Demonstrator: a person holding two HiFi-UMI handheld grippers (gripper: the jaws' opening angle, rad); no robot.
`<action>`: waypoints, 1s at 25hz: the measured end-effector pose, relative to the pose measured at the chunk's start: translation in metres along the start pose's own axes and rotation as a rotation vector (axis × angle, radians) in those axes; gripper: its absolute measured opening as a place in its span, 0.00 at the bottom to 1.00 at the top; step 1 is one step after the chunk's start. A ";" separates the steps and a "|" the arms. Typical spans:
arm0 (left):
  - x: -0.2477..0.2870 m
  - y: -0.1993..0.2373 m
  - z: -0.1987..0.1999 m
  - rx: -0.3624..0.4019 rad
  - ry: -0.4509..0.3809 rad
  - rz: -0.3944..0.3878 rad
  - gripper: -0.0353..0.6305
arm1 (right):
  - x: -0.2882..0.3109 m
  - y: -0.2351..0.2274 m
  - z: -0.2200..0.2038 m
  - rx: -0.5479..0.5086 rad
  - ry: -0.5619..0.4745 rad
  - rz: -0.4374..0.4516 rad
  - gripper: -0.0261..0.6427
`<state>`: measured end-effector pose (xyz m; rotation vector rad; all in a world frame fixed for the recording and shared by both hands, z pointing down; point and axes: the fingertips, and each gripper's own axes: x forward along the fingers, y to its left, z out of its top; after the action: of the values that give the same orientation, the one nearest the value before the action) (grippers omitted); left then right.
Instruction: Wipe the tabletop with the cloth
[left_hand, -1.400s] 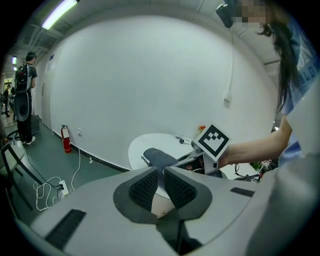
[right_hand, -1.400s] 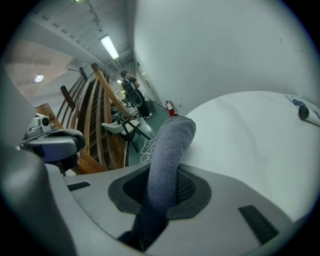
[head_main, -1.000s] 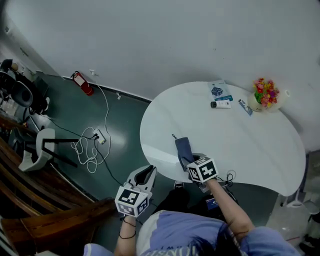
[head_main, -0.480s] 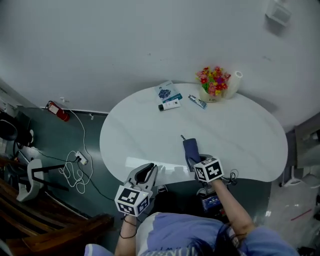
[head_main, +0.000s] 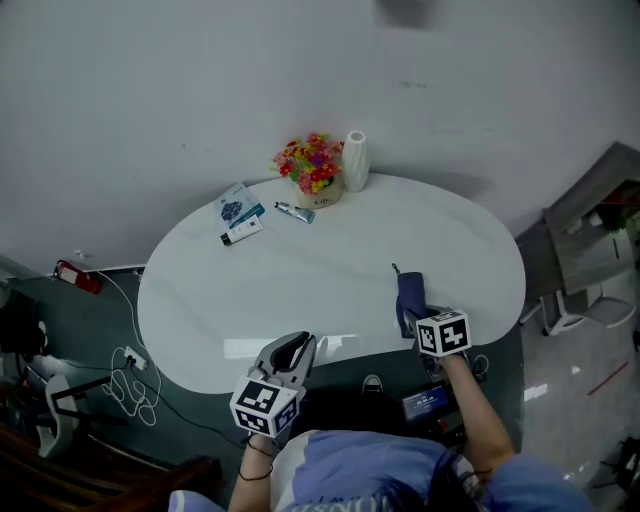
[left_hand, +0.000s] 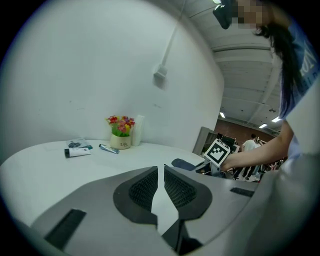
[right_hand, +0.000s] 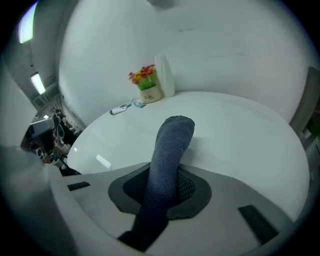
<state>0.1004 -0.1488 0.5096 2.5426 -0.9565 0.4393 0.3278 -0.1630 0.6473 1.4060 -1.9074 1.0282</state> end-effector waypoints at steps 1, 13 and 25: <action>0.009 -0.011 0.002 0.003 -0.001 -0.015 0.10 | -0.010 -0.021 -0.004 0.022 -0.008 -0.021 0.14; 0.073 -0.100 0.003 0.056 0.036 -0.139 0.10 | -0.113 -0.211 -0.054 0.225 -0.061 -0.292 0.14; 0.053 -0.100 -0.008 0.048 0.054 -0.055 0.10 | -0.154 -0.280 -0.090 0.336 -0.081 -0.391 0.14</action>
<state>0.2051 -0.1057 0.5145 2.5797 -0.8639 0.5179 0.6406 -0.0513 0.6464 1.9412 -1.4676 1.1406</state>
